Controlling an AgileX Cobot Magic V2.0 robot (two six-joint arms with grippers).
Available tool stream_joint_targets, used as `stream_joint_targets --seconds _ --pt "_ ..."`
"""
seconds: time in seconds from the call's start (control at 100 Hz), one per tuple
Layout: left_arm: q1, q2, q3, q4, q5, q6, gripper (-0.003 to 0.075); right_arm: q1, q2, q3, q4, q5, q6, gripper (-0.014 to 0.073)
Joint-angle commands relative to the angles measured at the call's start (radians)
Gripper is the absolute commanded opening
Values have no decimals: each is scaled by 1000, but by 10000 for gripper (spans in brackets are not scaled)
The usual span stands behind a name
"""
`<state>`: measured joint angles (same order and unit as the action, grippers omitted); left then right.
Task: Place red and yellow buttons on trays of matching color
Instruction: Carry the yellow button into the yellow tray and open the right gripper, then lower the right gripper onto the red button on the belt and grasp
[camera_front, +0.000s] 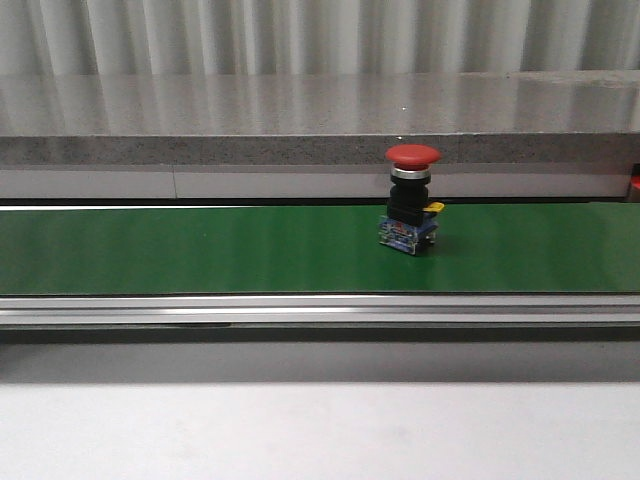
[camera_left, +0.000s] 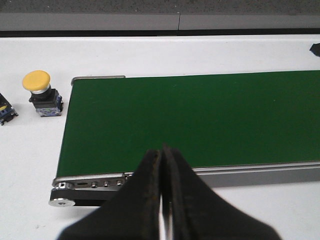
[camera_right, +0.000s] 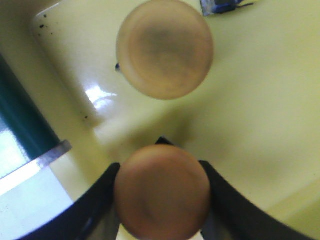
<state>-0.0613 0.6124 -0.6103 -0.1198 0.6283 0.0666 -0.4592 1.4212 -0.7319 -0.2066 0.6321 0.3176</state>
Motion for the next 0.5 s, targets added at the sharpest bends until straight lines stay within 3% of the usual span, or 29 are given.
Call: stream_joint_targets --seconds 0.0,0.1,0.19,0.49 --pt "-5 0 -25 -8 -73 -7 -20 -8 -23 -26 -24 -21 2 321" --pt "-5 0 -25 -8 -73 -7 -20 -8 -23 -26 -24 -10 2 478" --pt "-5 0 -25 -8 -73 -7 -20 -8 -23 -26 -24 3 2 568" --pt "-5 0 -25 -8 -73 -7 -20 -8 -67 -80 -24 105 2 600"
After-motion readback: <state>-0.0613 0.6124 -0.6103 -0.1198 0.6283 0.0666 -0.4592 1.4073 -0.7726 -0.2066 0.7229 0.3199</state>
